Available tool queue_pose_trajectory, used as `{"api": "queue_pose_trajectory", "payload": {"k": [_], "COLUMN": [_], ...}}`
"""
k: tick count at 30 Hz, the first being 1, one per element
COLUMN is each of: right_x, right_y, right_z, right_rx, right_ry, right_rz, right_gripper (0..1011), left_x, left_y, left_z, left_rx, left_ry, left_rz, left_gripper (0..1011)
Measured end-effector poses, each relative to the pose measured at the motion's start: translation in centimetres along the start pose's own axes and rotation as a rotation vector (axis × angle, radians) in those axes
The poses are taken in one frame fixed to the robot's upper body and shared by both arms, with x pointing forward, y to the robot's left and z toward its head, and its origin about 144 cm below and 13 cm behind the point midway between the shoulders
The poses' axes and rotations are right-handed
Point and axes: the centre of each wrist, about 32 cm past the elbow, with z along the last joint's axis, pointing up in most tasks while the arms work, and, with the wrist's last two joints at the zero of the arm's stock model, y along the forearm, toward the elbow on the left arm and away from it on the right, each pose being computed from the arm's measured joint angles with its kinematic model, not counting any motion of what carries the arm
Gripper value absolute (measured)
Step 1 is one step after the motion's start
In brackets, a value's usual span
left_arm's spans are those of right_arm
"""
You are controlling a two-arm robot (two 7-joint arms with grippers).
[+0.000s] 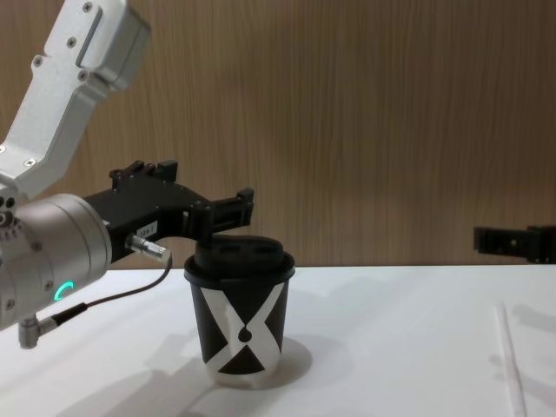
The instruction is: Pick up the straw with one hand, pass it to the other hand, and insert it into the cup.
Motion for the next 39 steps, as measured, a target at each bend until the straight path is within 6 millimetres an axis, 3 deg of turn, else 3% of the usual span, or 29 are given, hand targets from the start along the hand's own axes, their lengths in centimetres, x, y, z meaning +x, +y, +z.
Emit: {"api": "queue_pose_trajectory", "payload": {"k": [15, 39], "right_x": [-1.7, -2.1], "right_y": [1.2, 1.7], "right_z": [0.6, 0.4], "right_rx": [-0.148, -0.260], "right_ry": [-0.004, 0.000], "right_rz": [-0.039, -0.097], "right_gripper": [1001, 1001], "left_x": [0.0, 0.0], "left_y": [0.0, 0.0], "left_z": [0.0, 0.0], "left_rx": [0.000, 0.000], "left_ry": [0.000, 0.000], "left_rz": [0.000, 0.000], "left_gripper": [1003, 1003]}}
